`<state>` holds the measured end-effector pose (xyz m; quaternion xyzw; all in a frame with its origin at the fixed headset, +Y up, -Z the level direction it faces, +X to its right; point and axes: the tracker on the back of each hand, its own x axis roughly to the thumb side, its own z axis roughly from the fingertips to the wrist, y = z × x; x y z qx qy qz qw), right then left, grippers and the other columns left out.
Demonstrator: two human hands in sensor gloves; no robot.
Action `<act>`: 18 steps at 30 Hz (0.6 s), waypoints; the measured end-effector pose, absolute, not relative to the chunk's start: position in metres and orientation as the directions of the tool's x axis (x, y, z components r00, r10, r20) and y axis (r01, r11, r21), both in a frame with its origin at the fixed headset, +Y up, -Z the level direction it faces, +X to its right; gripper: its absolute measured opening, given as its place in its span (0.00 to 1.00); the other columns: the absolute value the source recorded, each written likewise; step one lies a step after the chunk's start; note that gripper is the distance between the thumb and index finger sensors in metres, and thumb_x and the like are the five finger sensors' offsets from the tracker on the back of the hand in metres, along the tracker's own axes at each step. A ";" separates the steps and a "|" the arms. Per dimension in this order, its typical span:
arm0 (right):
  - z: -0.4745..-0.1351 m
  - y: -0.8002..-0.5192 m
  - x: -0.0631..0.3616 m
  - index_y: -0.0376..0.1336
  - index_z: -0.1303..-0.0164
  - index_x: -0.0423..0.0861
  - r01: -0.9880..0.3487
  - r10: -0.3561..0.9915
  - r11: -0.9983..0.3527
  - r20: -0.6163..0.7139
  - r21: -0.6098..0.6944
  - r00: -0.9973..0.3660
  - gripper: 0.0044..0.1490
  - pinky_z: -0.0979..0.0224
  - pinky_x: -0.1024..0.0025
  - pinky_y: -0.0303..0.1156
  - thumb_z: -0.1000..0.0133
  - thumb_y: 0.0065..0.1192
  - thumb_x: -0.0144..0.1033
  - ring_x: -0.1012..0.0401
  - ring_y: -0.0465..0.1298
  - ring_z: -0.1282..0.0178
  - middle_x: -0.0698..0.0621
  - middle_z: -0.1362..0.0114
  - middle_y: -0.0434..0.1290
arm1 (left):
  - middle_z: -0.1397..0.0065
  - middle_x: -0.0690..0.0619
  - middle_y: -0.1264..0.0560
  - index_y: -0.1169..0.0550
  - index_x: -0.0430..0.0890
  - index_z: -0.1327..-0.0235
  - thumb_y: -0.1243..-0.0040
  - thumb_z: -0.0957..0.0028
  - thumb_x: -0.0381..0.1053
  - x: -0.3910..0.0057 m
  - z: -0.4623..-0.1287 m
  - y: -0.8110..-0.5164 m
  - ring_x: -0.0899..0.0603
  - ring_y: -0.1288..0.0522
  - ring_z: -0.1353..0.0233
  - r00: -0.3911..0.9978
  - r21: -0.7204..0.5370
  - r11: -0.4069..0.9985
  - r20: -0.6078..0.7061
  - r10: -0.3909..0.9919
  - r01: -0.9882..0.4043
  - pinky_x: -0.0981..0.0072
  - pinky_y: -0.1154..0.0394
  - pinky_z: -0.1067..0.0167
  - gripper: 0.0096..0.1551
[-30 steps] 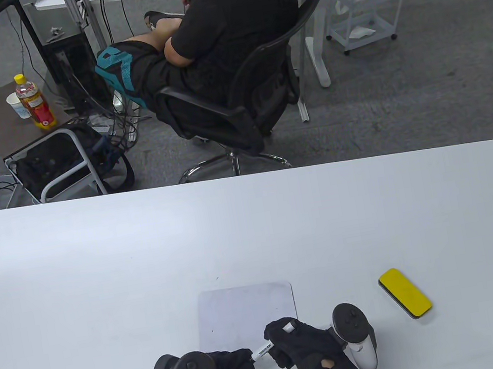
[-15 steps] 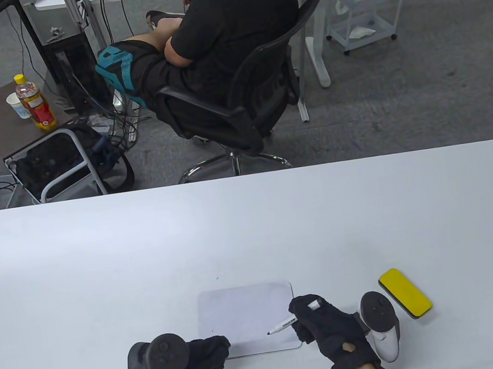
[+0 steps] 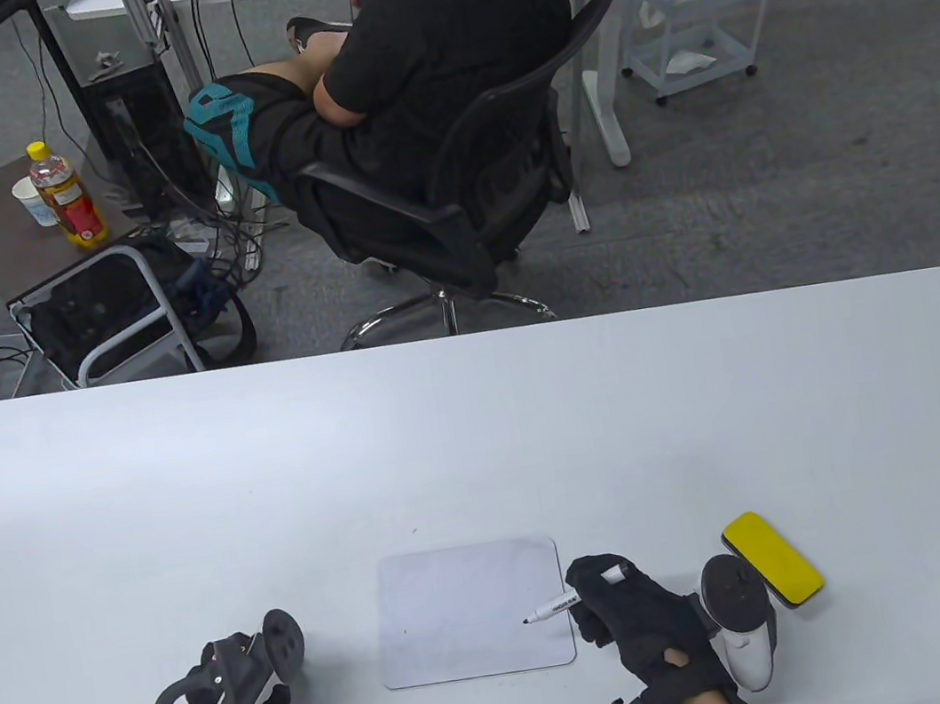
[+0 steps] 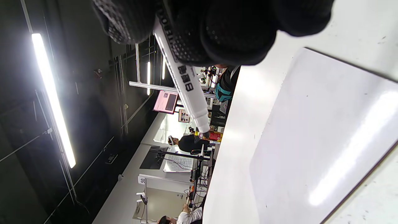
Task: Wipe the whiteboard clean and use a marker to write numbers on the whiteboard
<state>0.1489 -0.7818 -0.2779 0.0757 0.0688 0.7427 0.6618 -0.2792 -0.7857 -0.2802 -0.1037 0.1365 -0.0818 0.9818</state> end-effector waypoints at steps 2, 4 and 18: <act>-0.278 -0.782 0.149 0.64 0.34 0.43 -0.973 0.993 -0.116 0.021 0.201 -0.114 0.27 0.46 0.55 0.75 0.36 0.61 0.48 0.56 0.79 0.55 0.41 0.45 0.78 | 0.32 0.58 0.19 0.19 0.61 0.36 0.33 0.46 0.66 -0.278 -0.281 -0.786 0.47 0.20 0.31 0.946 -0.225 0.966 -0.267 -0.185 0.126 0.57 0.21 0.35 0.26; -0.278 -0.782 0.149 0.64 0.34 0.43 -0.973 0.993 -0.117 0.018 0.200 -0.116 0.27 0.46 0.55 0.75 0.36 0.61 0.48 0.56 0.79 0.55 0.41 0.44 0.78 | 0.33 0.58 0.19 0.19 0.61 0.36 0.33 0.46 0.66 -0.277 -0.280 -0.786 0.48 0.20 0.32 0.943 -0.219 0.968 -0.278 -0.181 0.121 0.57 0.21 0.35 0.26; -0.277 -0.782 0.148 0.64 0.33 0.43 -0.971 0.993 -0.118 0.003 0.210 -0.120 0.28 0.46 0.55 0.75 0.36 0.61 0.47 0.56 0.79 0.54 0.41 0.44 0.78 | 0.31 0.57 0.20 0.21 0.60 0.32 0.33 0.48 0.67 -0.284 -0.279 -0.788 0.48 0.21 0.31 0.948 -0.212 0.975 -0.293 -0.122 0.060 0.57 0.22 0.34 0.30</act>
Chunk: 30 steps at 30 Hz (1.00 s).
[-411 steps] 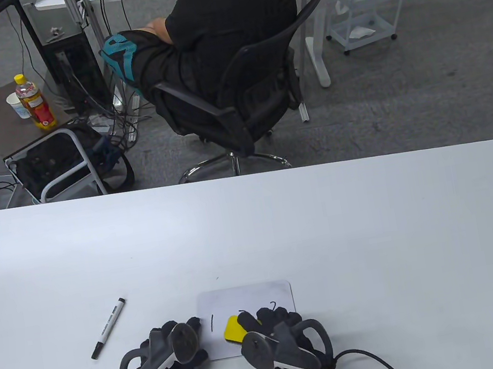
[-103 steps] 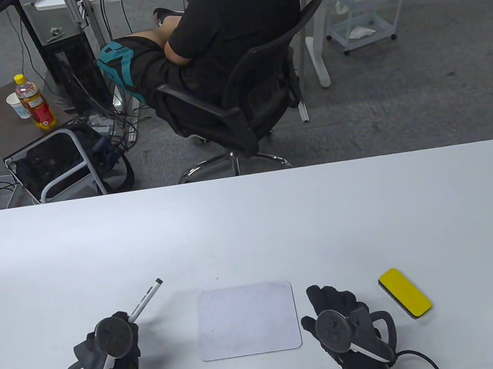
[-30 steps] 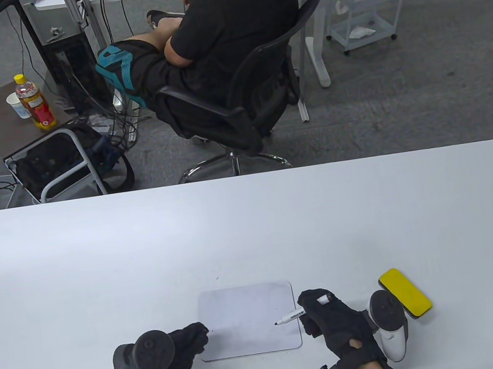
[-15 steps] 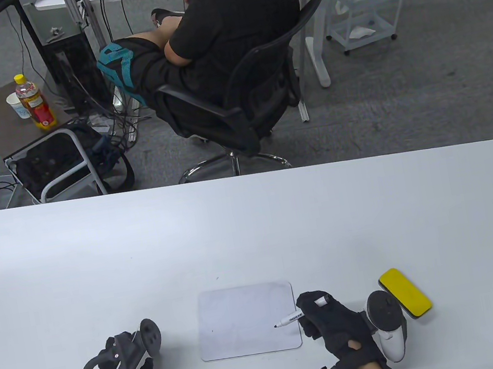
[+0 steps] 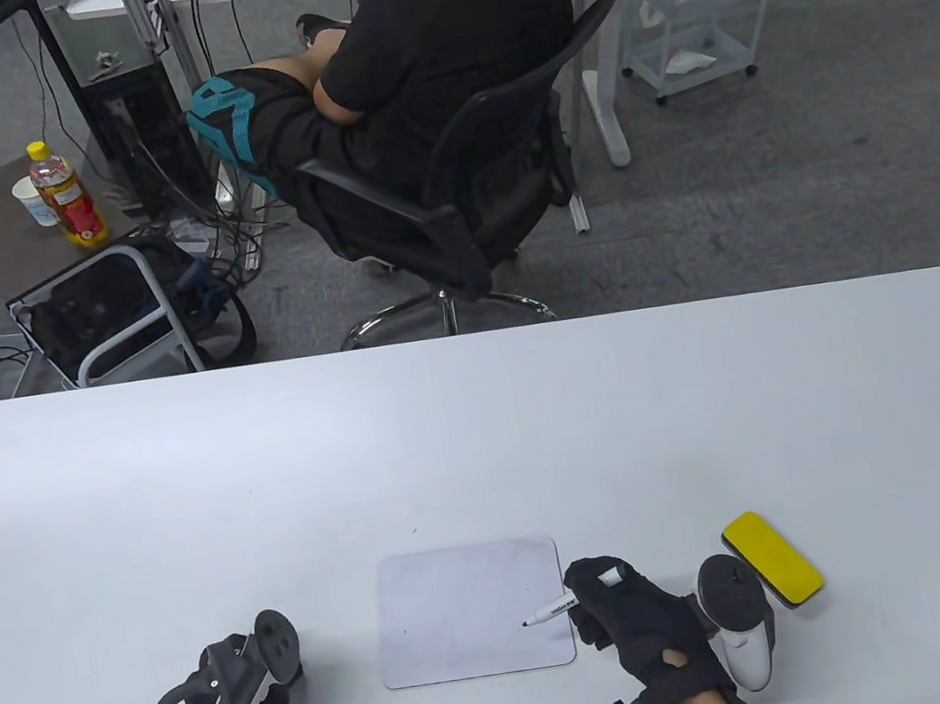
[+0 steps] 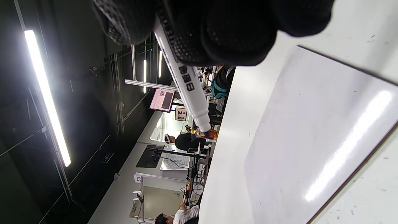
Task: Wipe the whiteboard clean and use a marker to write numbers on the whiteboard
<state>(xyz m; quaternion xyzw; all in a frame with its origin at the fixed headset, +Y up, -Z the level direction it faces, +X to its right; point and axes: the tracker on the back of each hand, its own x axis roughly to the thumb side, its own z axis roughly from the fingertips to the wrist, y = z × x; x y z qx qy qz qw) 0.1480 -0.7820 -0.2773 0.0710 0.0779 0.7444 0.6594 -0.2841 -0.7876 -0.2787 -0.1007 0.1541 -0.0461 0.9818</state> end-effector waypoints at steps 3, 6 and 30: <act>-0.277 -0.782 0.148 0.64 0.33 0.43 -0.971 0.993 -0.119 0.001 0.210 -0.121 0.28 0.46 0.55 0.75 0.36 0.61 0.47 0.55 0.79 0.54 0.41 0.44 0.78 | 0.25 0.53 0.24 0.24 0.58 0.26 0.37 0.46 0.69 -0.282 -0.277 -0.782 0.44 0.24 0.26 0.944 -0.176 0.979 -0.293 -0.150 0.101 0.50 0.26 0.29 0.35; -0.277 -0.782 0.147 0.64 0.33 0.43 -0.970 0.992 -0.127 0.011 0.206 -0.127 0.28 0.46 0.55 0.75 0.36 0.61 0.47 0.55 0.79 0.53 0.41 0.43 0.78 | 0.19 0.50 0.30 0.30 0.59 0.19 0.43 0.45 0.72 -0.275 -0.273 -0.770 0.41 0.29 0.22 0.956 -0.105 0.991 -0.274 -0.108 0.081 0.48 0.30 0.25 0.40; -0.275 -0.788 0.124 0.62 0.29 0.45 -0.956 0.991 -0.117 -0.033 0.270 -0.130 0.29 0.45 0.55 0.75 0.36 0.62 0.46 0.53 0.80 0.47 0.41 0.38 0.77 | 0.23 0.55 0.29 0.33 0.66 0.19 0.45 0.42 0.71 -0.198 -0.275 -0.798 0.43 0.30 0.24 0.988 -0.205 0.972 0.125 -0.091 0.116 0.50 0.31 0.25 0.36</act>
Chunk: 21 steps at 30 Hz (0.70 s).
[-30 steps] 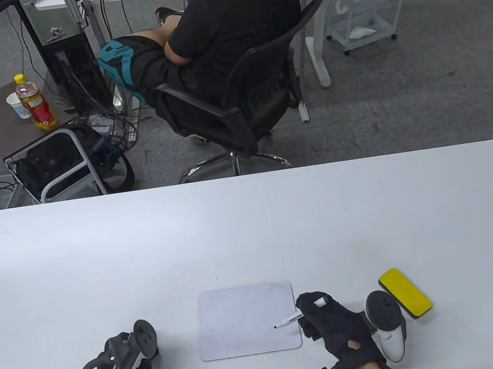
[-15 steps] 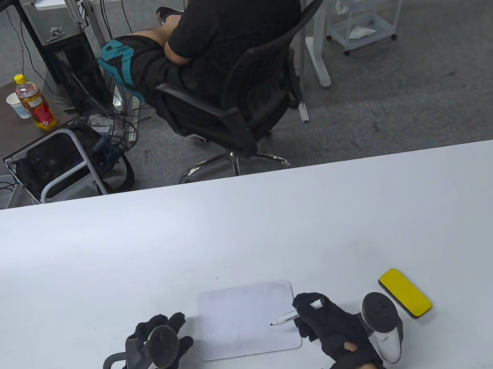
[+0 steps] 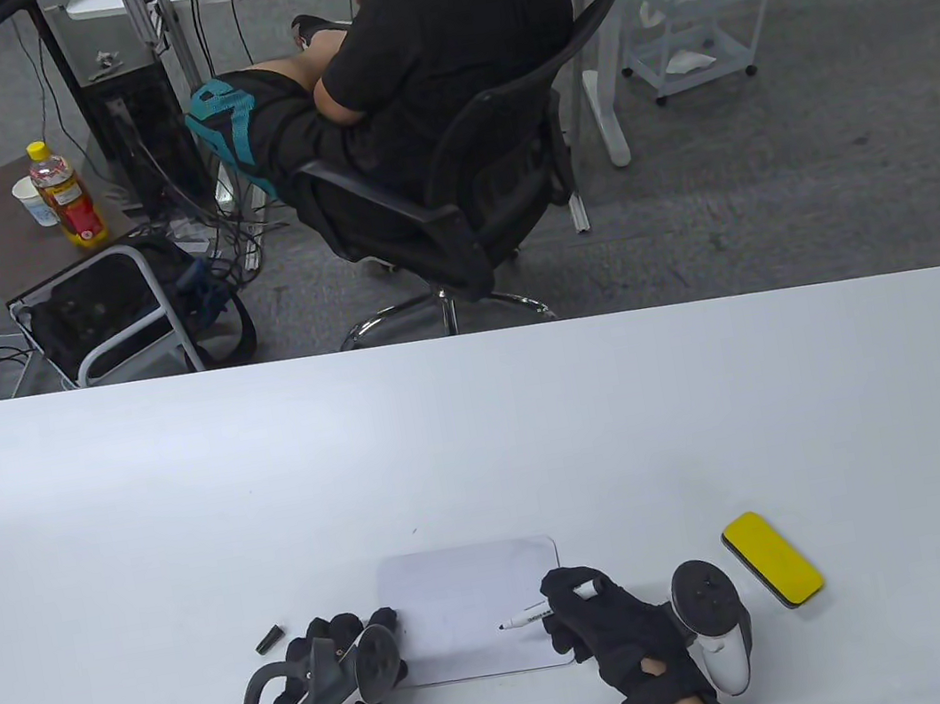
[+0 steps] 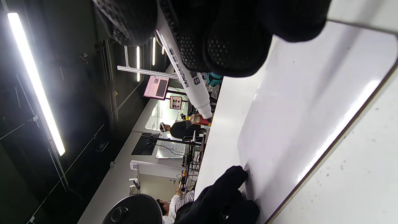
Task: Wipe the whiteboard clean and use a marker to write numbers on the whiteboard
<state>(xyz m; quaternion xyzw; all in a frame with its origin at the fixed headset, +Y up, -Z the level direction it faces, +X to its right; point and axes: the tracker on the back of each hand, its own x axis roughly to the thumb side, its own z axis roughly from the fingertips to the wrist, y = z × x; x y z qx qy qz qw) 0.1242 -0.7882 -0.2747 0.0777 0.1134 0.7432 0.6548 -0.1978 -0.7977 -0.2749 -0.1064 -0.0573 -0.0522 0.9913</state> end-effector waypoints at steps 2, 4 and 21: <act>-0.276 -0.788 0.120 0.62 0.28 0.46 -0.964 0.989 -0.104 -0.079 0.245 -0.126 0.29 0.44 0.55 0.76 0.36 0.63 0.46 0.53 0.81 0.45 0.41 0.37 0.77 | 0.24 0.54 0.29 0.32 0.66 0.19 0.45 0.42 0.71 -0.199 -0.276 -0.798 0.43 0.29 0.24 0.991 -0.224 0.970 0.115 -0.073 0.097 0.50 0.30 0.26 0.36; -0.280 -0.788 0.115 0.62 0.29 0.46 -0.967 0.984 -0.104 -0.120 0.232 -0.135 0.29 0.44 0.55 0.76 0.37 0.65 0.45 0.53 0.81 0.45 0.41 0.37 0.78 | 0.24 0.55 0.29 0.32 0.66 0.20 0.44 0.43 0.71 -0.201 -0.277 -0.798 0.44 0.29 0.25 0.993 -0.227 0.971 0.106 -0.055 0.078 0.50 0.30 0.26 0.36; -0.318 -0.808 0.018 0.60 0.27 0.44 -0.915 0.910 -0.332 -0.180 0.228 -0.375 0.30 0.41 0.53 0.75 0.35 0.62 0.44 0.50 0.80 0.43 0.38 0.35 0.76 | 0.24 0.56 0.28 0.31 0.63 0.20 0.41 0.43 0.70 -0.205 -0.279 -0.797 0.45 0.29 0.24 0.993 -0.240 0.969 0.113 -0.028 0.054 0.50 0.31 0.26 0.37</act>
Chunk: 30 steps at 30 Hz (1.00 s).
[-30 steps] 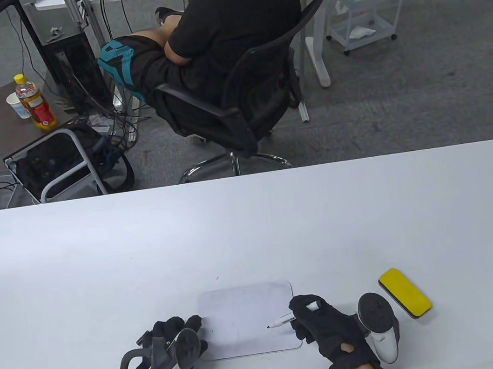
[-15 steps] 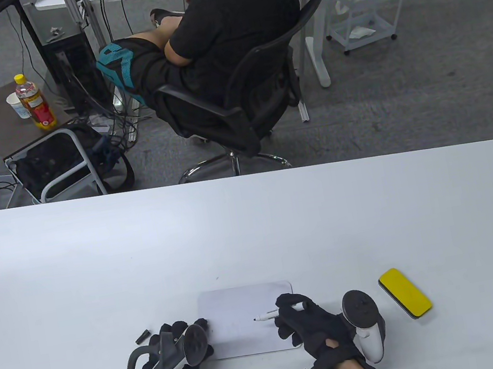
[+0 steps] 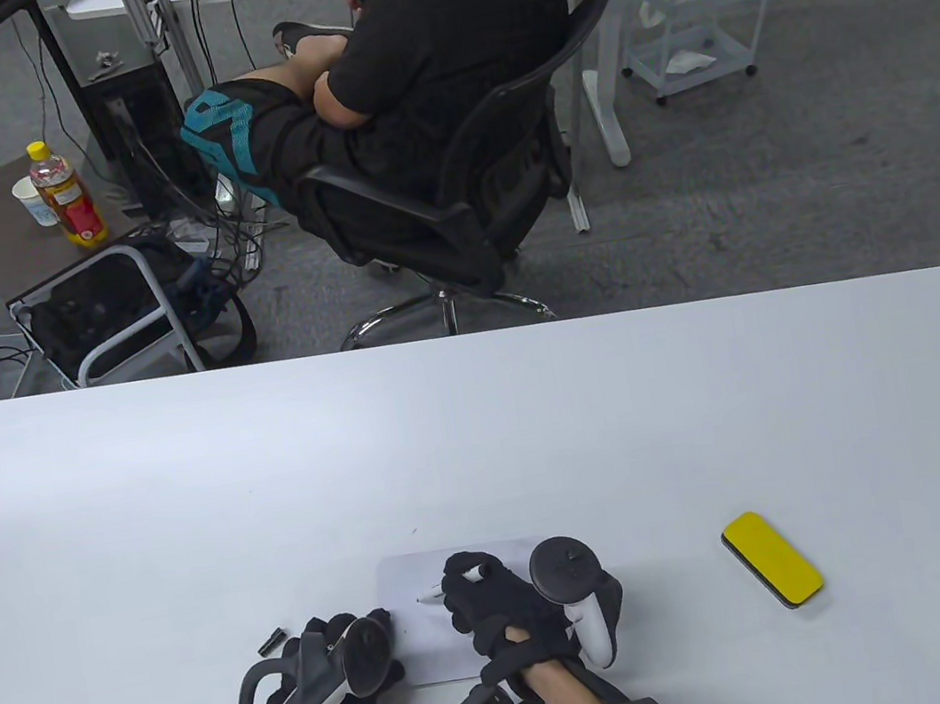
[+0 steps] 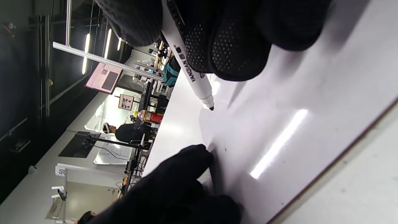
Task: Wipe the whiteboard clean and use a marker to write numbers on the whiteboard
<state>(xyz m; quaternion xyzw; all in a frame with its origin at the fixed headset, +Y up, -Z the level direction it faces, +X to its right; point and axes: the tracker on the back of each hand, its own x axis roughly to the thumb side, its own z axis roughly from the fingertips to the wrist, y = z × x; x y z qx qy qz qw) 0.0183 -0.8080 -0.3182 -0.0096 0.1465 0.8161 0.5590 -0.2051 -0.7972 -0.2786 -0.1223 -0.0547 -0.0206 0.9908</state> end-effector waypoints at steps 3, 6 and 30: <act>-0.321 -0.812 0.014 0.60 0.27 0.44 -0.914 0.908 -0.330 -0.186 0.236 -0.375 0.30 0.41 0.53 0.74 0.35 0.62 0.44 0.50 0.79 0.42 0.38 0.35 0.76 | 0.24 0.56 0.28 0.31 0.63 0.20 0.41 0.43 0.70 -0.205 -0.279 -0.797 0.44 0.29 0.24 0.993 -0.245 0.968 0.112 -0.025 0.052 0.49 0.31 0.25 0.37; -0.322 -0.816 0.012 0.60 0.26 0.44 -0.906 0.899 -0.342 -0.193 0.250 -0.393 0.30 0.41 0.53 0.74 0.35 0.62 0.43 0.49 0.79 0.42 0.38 0.35 0.76 | 0.24 0.56 0.28 0.31 0.63 0.20 0.41 0.43 0.70 -0.205 -0.279 -0.797 0.44 0.29 0.24 0.994 -0.249 0.967 0.112 -0.022 0.049 0.49 0.31 0.25 0.37; -0.301 -0.801 0.070 0.64 0.31 0.41 -0.862 0.846 -0.496 -0.167 0.105 -0.507 0.28 0.46 0.55 0.76 0.36 0.62 0.44 0.52 0.81 0.51 0.38 0.42 0.79 | 0.23 0.55 0.29 0.31 0.62 0.19 0.41 0.43 0.70 -0.204 -0.280 -0.797 0.44 0.30 0.24 0.994 -0.258 0.965 0.110 -0.022 0.050 0.49 0.31 0.25 0.37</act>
